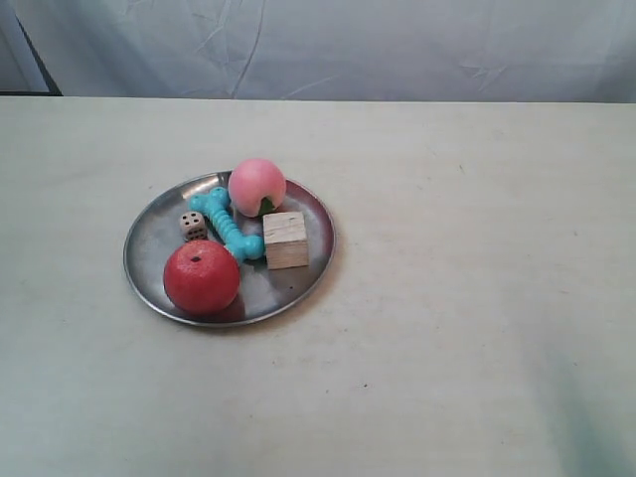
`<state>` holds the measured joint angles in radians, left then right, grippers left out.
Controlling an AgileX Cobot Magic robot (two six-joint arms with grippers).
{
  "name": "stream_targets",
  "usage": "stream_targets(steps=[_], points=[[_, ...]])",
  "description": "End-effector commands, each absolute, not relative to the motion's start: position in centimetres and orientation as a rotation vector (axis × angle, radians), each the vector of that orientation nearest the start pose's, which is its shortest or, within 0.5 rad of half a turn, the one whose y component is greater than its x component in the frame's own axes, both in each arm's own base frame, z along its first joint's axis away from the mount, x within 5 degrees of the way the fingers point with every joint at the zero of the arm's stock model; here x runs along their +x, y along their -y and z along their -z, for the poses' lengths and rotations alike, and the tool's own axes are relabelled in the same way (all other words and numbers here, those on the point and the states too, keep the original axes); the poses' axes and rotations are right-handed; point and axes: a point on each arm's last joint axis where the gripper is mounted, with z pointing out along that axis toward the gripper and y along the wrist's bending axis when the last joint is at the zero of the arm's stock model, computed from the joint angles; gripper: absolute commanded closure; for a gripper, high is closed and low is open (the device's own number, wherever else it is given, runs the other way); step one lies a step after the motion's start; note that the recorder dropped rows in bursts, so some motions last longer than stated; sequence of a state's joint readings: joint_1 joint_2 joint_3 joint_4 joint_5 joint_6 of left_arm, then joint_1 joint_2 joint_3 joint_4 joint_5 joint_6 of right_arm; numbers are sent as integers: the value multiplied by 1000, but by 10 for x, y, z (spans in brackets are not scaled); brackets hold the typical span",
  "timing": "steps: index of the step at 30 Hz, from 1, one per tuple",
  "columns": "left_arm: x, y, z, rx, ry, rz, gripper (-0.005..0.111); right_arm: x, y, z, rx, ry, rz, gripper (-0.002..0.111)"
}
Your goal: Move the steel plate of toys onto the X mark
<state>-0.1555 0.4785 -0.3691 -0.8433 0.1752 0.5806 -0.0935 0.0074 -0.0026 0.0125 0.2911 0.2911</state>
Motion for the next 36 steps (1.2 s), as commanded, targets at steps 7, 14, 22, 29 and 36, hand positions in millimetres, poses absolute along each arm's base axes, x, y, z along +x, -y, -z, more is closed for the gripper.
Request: stream_targets(steps=[7, 14, 22, 29, 36], points=[[64, 7, -256, 101, -1517, 40, 106, 55, 5, -188, 347, -1724, -149, 109], [57, -2, -228, 40, -1524, -117, 106, 55, 5, -188, 347, -1724, -149, 109], [57, -5, -204, 110, -1591, -245, 106, 55, 5, -188, 346, -1727, -147, 109], [57, -5, -203, 115, -1599, -249, 106, 55, 5, -188, 346, -1729, -147, 109], [57, -5, -203, 139, -1599, -278, 106, 55, 5, -188, 346, -1729, -147, 109]])
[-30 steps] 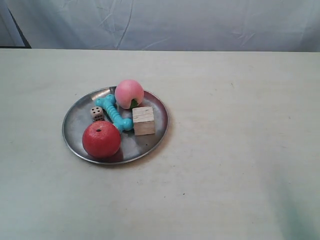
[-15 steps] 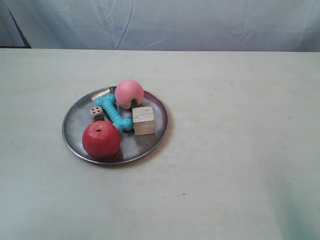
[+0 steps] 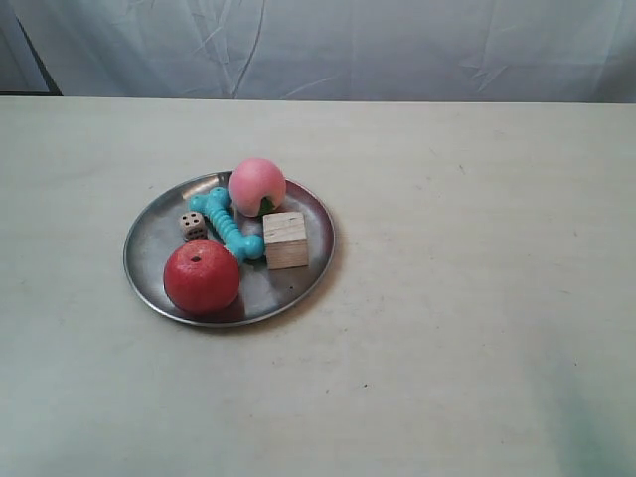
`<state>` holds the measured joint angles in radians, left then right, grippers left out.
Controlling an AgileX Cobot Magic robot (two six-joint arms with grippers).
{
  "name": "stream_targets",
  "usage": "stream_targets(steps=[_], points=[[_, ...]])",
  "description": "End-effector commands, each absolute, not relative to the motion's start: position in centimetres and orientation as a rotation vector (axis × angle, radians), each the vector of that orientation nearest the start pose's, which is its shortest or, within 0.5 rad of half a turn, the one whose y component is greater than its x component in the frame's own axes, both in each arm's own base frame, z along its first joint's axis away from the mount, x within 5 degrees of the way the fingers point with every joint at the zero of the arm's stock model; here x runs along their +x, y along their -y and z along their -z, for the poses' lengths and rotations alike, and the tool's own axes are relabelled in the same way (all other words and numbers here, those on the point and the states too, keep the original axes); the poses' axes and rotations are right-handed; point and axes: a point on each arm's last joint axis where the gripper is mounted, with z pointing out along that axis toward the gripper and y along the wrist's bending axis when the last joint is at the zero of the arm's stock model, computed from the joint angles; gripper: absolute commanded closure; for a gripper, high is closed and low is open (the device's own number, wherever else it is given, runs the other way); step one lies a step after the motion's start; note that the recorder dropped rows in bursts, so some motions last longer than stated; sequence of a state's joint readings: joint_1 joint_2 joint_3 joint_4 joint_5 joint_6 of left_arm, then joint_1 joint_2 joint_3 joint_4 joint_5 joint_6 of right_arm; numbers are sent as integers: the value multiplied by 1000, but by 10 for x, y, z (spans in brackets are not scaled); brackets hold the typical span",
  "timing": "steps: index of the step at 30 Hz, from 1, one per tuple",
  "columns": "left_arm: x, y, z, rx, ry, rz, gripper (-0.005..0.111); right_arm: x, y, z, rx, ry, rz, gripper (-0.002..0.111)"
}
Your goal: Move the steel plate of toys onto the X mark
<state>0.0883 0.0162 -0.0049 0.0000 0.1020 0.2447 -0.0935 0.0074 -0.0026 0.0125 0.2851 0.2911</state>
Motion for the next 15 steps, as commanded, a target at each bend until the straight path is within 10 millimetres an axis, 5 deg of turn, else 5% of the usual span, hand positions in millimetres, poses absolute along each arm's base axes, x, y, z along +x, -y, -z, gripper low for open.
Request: stream_targets(steps=[1, 15], points=[[57, -5, -203, 139, -1599, -278, 106, 55, 5, -188, 346, -1729, -147, 109], [57, -5, -203, 139, -1599, -278, 106, 55, 5, -189, 346, -1722, -149, 109]])
